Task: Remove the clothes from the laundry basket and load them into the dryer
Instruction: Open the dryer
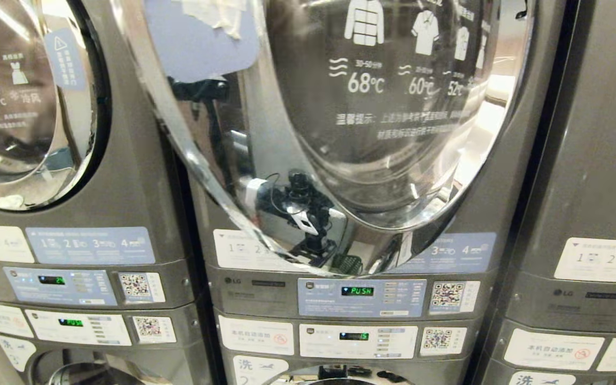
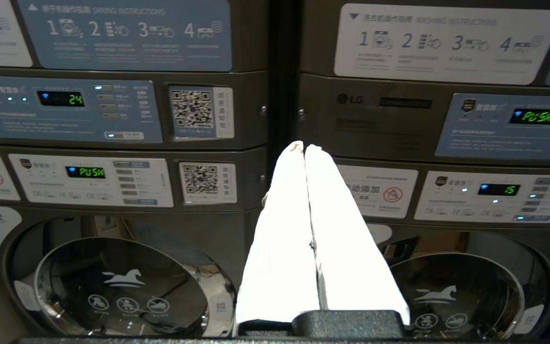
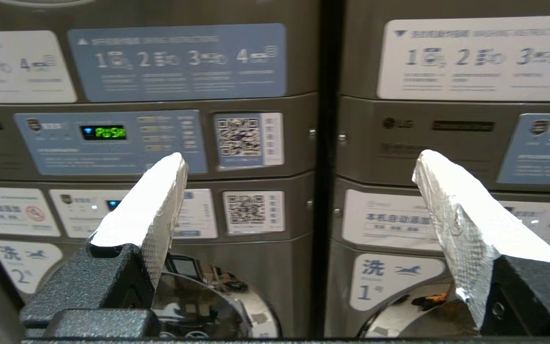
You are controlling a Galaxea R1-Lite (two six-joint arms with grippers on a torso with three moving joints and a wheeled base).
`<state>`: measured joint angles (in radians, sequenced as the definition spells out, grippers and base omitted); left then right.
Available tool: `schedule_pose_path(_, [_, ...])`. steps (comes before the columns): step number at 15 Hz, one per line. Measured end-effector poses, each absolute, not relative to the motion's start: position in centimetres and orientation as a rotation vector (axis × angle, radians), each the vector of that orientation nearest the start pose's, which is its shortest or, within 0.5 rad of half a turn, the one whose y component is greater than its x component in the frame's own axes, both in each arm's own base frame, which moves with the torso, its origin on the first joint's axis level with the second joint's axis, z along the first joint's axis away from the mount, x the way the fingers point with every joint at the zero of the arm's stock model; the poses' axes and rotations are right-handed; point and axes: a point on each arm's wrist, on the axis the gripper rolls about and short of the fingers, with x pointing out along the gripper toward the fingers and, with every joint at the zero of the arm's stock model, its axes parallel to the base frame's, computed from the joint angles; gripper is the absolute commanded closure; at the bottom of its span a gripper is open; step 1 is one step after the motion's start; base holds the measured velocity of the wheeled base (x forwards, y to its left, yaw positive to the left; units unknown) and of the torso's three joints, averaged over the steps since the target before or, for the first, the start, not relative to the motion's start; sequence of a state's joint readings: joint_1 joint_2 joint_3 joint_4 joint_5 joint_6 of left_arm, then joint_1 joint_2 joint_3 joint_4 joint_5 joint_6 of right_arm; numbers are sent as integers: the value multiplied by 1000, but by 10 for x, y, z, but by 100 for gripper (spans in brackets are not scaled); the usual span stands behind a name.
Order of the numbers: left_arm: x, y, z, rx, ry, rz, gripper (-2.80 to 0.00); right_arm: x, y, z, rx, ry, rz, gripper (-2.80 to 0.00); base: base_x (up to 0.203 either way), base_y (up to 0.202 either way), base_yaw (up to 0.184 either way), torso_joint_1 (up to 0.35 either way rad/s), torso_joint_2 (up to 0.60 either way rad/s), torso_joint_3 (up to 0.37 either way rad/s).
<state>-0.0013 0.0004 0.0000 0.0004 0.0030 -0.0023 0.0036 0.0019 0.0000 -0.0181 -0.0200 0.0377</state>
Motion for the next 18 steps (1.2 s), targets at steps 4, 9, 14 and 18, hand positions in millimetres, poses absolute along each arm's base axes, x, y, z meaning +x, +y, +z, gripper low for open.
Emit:
schedule_pose_path(4, [-23,0,76,-4,0,1,0,-23,-1,77,38,-16,-17,-280,0,-194,2,1,2,2])
schedule_pose_path(9, [-23,0,75,-4,1,1,0,-23,-1,77,57,-17,-16,-280,0,-128,0,3,3,2])
schedule_pose_path(14, [-23,0,75,-4,2,1,0,-23,-1,77,74,-18,-31,-280,-81,1,2,7,5,2])
schedule_pose_path(18, [-23,0,75,-4,2,1,0,-23,-1,78,101,-21,-38,-280,-198,0,1,-7,1,4])
